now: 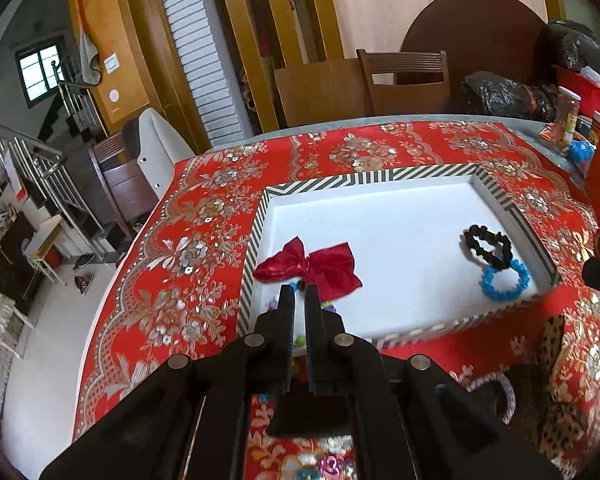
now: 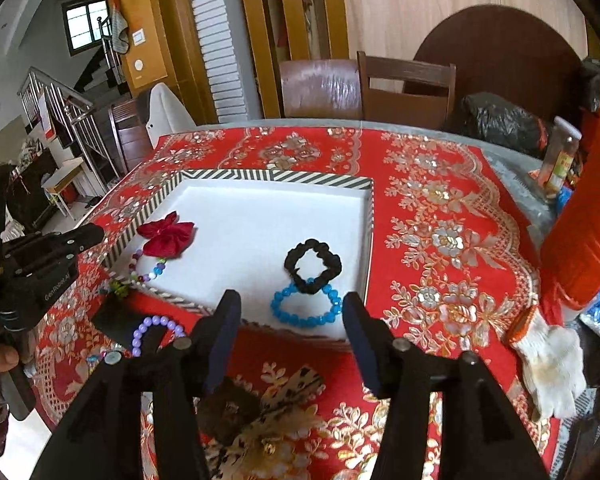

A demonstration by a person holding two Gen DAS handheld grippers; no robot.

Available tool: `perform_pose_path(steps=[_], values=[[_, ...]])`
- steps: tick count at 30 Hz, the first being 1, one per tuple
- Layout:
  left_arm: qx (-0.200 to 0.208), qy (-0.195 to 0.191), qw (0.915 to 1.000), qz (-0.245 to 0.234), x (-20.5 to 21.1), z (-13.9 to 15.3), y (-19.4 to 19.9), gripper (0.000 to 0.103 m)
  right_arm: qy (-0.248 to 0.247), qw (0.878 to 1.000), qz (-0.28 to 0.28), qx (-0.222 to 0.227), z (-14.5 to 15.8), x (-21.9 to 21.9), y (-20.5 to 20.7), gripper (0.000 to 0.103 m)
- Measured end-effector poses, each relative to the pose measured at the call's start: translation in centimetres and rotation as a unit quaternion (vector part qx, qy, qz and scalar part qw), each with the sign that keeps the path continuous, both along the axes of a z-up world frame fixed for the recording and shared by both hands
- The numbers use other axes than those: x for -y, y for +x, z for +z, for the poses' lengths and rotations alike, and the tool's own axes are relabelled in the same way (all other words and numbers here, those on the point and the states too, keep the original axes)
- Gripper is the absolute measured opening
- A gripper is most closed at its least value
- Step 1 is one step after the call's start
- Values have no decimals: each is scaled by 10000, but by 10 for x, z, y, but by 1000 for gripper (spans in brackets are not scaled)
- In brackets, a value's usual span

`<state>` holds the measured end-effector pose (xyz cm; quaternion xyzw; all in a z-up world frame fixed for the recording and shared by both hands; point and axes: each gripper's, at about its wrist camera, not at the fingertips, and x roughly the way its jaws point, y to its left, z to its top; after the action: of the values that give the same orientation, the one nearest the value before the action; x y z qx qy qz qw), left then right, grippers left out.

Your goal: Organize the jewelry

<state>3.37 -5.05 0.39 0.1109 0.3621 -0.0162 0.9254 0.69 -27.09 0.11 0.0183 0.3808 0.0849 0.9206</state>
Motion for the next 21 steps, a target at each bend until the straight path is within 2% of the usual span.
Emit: perform_pose_path(steps=[7, 21], values=[[16, 125, 9999, -72, 2, -3, -27, 15, 37, 10000, 3, 47, 3, -5, -28, 63], [-77, -62, 9997, -206, 7, -4, -66, 16, -113, 9999, 0, -96, -9, -8, -64, 65]])
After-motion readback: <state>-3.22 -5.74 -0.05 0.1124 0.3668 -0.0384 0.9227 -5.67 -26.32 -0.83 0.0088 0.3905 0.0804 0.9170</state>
